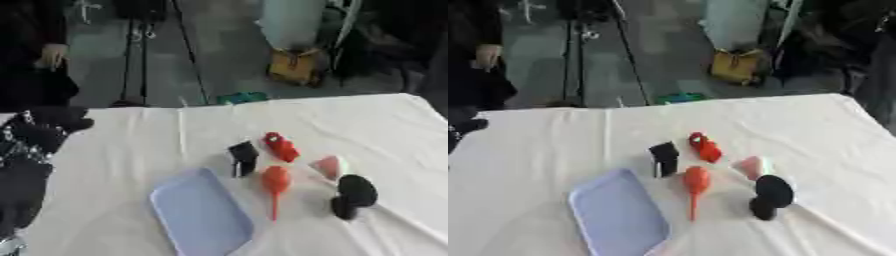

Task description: Pick up objects on the table and place them in the box.

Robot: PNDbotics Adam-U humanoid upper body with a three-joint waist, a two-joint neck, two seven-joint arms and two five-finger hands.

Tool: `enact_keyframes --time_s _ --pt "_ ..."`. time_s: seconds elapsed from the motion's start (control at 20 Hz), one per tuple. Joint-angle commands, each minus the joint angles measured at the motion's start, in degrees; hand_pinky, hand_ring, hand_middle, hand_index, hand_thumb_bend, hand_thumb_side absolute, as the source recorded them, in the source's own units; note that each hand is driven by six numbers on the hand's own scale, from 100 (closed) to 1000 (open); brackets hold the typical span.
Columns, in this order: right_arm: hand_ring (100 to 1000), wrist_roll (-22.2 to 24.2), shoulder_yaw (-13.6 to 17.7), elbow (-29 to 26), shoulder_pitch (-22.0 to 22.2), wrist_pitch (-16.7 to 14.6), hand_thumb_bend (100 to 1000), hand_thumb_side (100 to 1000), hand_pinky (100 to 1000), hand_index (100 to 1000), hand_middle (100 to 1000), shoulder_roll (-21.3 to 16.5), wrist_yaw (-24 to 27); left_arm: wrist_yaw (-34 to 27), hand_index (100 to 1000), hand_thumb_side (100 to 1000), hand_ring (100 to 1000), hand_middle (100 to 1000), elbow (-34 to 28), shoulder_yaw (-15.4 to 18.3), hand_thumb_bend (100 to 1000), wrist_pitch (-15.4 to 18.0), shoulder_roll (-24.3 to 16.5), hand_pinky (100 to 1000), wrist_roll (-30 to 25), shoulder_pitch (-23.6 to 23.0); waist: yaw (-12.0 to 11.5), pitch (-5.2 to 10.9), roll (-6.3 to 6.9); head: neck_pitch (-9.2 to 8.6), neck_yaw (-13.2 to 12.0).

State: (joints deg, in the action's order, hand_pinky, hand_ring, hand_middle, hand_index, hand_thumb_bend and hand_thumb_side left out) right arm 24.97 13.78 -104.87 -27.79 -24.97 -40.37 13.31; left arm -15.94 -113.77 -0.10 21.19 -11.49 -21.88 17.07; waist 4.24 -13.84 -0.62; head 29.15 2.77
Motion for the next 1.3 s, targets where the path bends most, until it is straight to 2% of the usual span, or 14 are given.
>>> enact_keyframes --time_s 0.05,0.3,0.6,0.95,1.0,1.05,1.3 --pt "883 -1.17 0.64 -2.58 -0.35 1.53 100 1000 808 874 783 -0.26 -1.91 0.27 681 1000 837 718 -0.83 0.44 109 0.28 -0.41 837 0.09 0.52 0.13 0.87 0.11 -0.63 0.11" --pt "879 -1.46 0.5 -3.57 -0.17 2.34 100 1000 805 872 780 0.21 -2.84 0.4 681 1000 838 718 -0.83 0.41 109 0.35 -0.38 837 0.0 0.55 0.21 0.69 0.22 -0.87 0.06" --pt "866 -1.04 -0.66 -3.57 -0.24 0.7 100 1000 796 869 770 1.77 -6.89 0.49 681 1000 838 718 -0.83 0.32 109 0.39 -0.28 837 -0.16 0.63 0.07 0.44 0.29 -1.01 0.42" --pt "828 -3.7 -2.82 -3.21 -1.14 -2.42 106 1000 775 874 770 8.96 -22.43 0.46 681 1000 838 719 -0.83 0.18 109 0.34 0.02 836 -0.4 0.8 -0.36 0.09 0.47 -2.65 1.91" --pt "821 -4.29 -3.06 -3.19 -1.2 -2.85 189 858 772 875 768 10.08 -25.23 0.45 681 1000 838 719 -0.83 0.16 109 0.37 0.05 836 -0.45 0.85 -0.43 0.02 0.53 -2.96 2.12" --pt "816 -4.78 -3.43 -3.13 -1.17 -3.38 113 1000 768 877 771 11.0 -27.98 0.47 681 1000 838 719 -0.83 0.16 108 0.4 0.08 836 -0.48 0.9 -0.49 -0.09 0.6 -3.32 2.35" --pt "801 -5.81 -5.52 -2.26 -1.01 -6.89 130 1000 749 889 783 14.12 -38.4 0.49 681 1000 838 719 -0.83 0.07 108 0.51 0.16 836 -0.73 1.06 -0.57 -0.54 0.8 -4.29 3.18"
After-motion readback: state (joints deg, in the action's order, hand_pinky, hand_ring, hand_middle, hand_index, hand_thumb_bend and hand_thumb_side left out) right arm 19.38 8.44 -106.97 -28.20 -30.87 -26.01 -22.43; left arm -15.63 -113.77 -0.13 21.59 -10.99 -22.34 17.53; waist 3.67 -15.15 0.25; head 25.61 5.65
